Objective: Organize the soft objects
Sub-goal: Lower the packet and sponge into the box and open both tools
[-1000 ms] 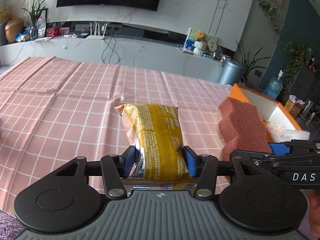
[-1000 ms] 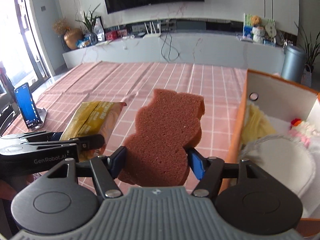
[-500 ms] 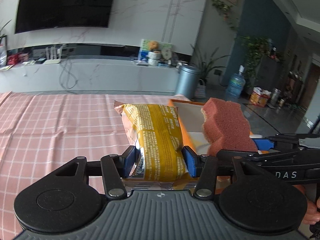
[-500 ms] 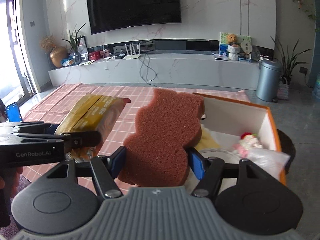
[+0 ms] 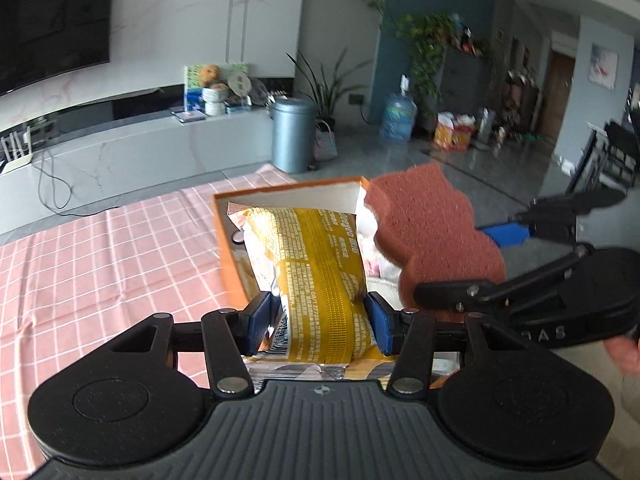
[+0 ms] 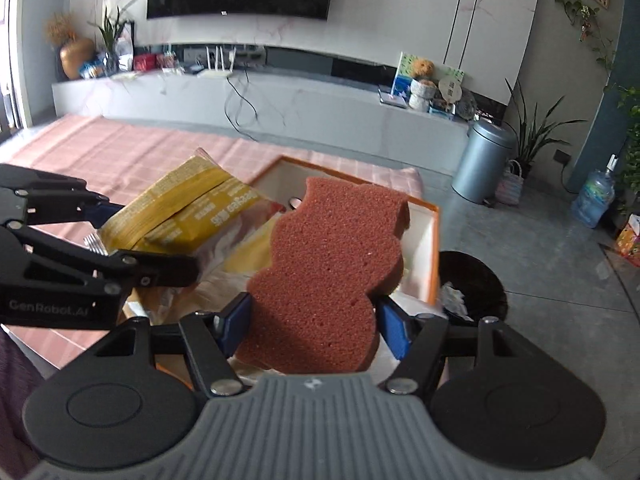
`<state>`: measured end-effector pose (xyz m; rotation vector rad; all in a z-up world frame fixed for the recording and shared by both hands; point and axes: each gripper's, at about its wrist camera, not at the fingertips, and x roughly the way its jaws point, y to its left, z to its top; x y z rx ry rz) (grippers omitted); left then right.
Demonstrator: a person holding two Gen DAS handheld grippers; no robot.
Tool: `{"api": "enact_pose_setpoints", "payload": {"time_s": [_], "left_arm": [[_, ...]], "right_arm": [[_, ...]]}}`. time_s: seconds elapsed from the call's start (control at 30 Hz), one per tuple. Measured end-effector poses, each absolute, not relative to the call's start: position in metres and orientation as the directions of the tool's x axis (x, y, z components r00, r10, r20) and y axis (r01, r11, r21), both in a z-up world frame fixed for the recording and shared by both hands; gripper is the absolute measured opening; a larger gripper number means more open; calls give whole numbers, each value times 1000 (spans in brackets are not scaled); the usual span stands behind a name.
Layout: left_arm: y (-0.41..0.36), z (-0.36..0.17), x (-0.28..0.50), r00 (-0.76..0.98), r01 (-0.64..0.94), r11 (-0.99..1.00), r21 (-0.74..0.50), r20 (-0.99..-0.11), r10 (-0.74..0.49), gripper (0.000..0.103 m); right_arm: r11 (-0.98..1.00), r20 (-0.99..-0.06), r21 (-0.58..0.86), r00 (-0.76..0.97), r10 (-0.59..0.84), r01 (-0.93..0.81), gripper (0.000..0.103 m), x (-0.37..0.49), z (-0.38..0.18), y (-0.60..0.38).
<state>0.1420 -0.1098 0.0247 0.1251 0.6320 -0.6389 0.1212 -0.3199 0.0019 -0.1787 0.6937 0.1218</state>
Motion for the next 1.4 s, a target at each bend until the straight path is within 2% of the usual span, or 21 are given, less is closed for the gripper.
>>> {"api": "enact_pose_setpoints", "payload": {"time_s": [0.3,0.53,0.83,1.0,1.17,1.27,1.4], "left_arm": [[-134,3,161,586,623,782,-29,-645,-490,59],[-151,-11,159,564,673,737,62,-688,-457,59],[-164,-23,164,532,715,688,127,-738,-416,59],[-161,-29,166,509,719,689,94,-746,-429,61],[-155,-19,163,536,722,683,109,-712,-453,71],[-146,-10,162,539,716,693,83,-697,-473,71],[-130,0,160,529,702,713,13,-679,-509,70]], "right_arm": [[966,-705,-168,709,23,-198,67,160,-12,-331],[949,-765,-203,645,1,-243,67,176,-35,-331],[952,-807,-166,590,20,-259,70,185,-47,-338],[949,-808,-173,589,16,-263,71,187,-47,-335],[943,-792,-188,611,21,-276,77,182,-37,-334],[940,-784,-190,620,29,-284,81,176,-30,-335],[949,-787,-136,613,71,-284,79,168,-21,-340]]}}
